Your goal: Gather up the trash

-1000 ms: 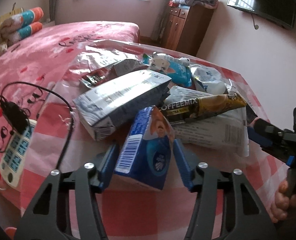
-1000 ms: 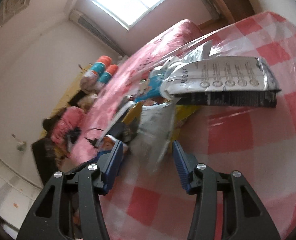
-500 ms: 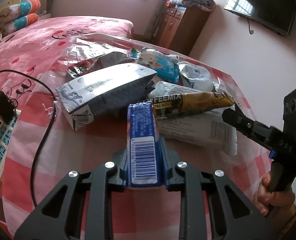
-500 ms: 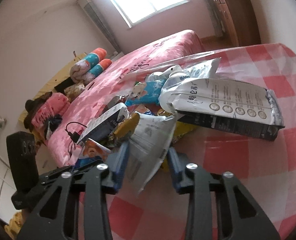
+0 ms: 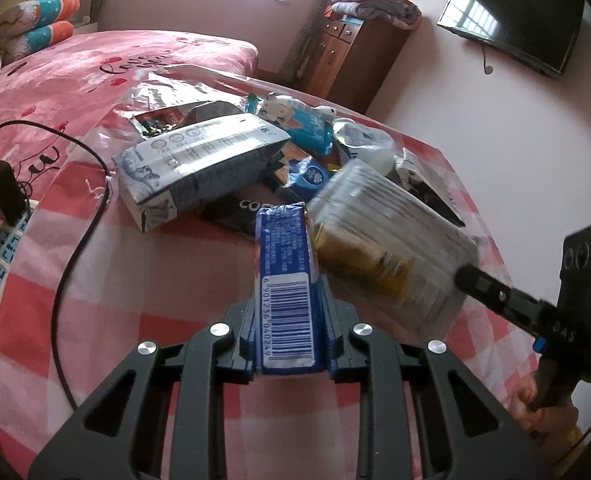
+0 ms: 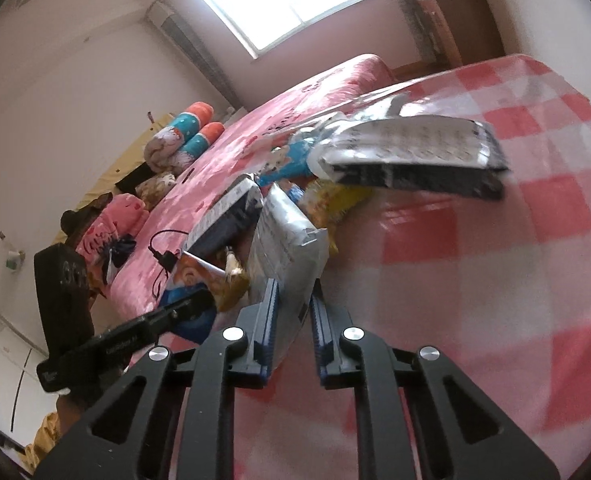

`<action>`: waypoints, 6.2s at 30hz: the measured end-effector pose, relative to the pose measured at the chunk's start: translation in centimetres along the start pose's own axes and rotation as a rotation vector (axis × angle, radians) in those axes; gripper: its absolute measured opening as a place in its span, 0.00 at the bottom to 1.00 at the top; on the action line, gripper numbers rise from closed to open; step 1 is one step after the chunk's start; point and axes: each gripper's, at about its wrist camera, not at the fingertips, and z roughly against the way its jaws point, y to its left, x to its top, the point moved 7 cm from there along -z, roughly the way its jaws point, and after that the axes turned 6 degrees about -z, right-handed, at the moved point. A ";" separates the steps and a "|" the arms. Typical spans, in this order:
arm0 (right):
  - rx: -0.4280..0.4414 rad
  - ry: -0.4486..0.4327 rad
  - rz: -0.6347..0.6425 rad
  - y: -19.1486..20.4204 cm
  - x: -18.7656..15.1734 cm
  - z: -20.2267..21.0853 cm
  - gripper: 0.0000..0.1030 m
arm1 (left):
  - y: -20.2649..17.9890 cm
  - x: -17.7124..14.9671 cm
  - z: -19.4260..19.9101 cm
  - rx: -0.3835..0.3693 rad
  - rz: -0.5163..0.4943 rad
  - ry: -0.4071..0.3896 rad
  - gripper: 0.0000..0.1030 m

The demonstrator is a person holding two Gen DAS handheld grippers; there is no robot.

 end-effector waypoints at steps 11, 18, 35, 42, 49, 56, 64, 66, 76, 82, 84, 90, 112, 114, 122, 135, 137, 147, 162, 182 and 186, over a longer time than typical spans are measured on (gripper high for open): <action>-0.089 0.045 -0.018 -2.0 -5.4 5.7 0.23 | -1.0 -1.4 2.8 -0.035 0.000 -0.023 0.25; -0.319 -0.057 0.151 -0.8 -4.7 7.8 0.85 | -0.9 -2.2 4.2 -0.038 0.004 -0.033 0.25; -0.384 0.142 0.343 -0.8 -4.3 -1.9 0.93 | -0.1 -2.8 7.0 -0.027 0.004 -0.065 0.25; -0.384 0.118 0.350 -0.6 -4.4 -1.8 0.83 | -0.2 -3.1 7.8 -0.025 -0.002 -0.078 0.25; -0.381 0.090 0.351 0.1 -4.7 -1.0 0.76 | 0.4 -3.6 8.6 -0.023 0.005 -0.085 0.25; -0.355 0.039 0.346 2.3 -4.4 0.6 0.76 | 1.5 -4.0 10.2 -0.011 0.020 -0.106 0.25; -0.236 0.022 0.385 8.5 -4.4 1.6 0.76 | 4.8 -5.1 13.4 0.040 0.062 -0.141 0.25; -0.186 0.033 0.402 10.8 -4.7 1.4 0.76 | 6.3 -5.6 14.5 0.066 0.078 -0.148 0.25; 0.016 0.157 0.586 22.4 -10.0 -2.6 0.76 | 14.5 -10.5 19.3 0.235 0.196 -0.126 0.25; 0.114 0.276 0.743 28.2 -16.2 -5.8 0.76 | 19.6 -15.2 20.2 0.316 0.295 -0.070 0.25; 0.137 0.312 0.796 29.7 -18.3 -6.7 0.76 | 20.7 -16.7 20.1 0.329 0.326 -0.046 0.25; 0.166 0.398 0.905 32.1 -23.2 -9.5 0.76 | 23.7 -20.3 19.4 0.353 0.401 0.012 0.26; 0.178 0.277 0.571 27.0 -16.6 -8.4 0.88 | 24.6 -18.0 23.4 0.465 0.333 -0.095 0.68; 0.169 0.244 0.540 25.9 -15.4 -7.6 0.88 | 23.6 -17.0 23.5 0.456 0.302 -0.103 0.68; 0.145 0.078 0.327 19.7 -8.1 -3.9 0.89 | 18.0 -10.1 22.1 0.382 0.158 -0.141 0.69; -0.040 -0.066 0.130 7.2 2.9 -0.2 0.91 | 8.3 5.1 11.6 0.333 -0.066 -0.136 0.74; -0.083 -0.068 0.124 5.7 5.5 0.0 0.91 | 7.8 7.8 8.8 0.321 -0.049 -0.130 0.74; -0.146 -0.030 0.093 1.0 16.4 -4.4 0.91 | 9.0 14.8 -2.8 0.297 0.063 -0.022 0.63; -0.238 0.190 0.325 2.8 21.5 -20.9 0.70 | 11.9 16.2 -10.4 0.267 0.101 0.095 0.38; -0.203 0.371 0.411 -0.3 13.9 -18.3 0.39 | 5.3 11.4 -9.3 0.080 0.021 0.126 0.28; -0.184 0.362 0.398 -1.1 11.8 -15.2 0.38 | 3.2 9.7 -8.6 0.050 0.001 0.131 0.28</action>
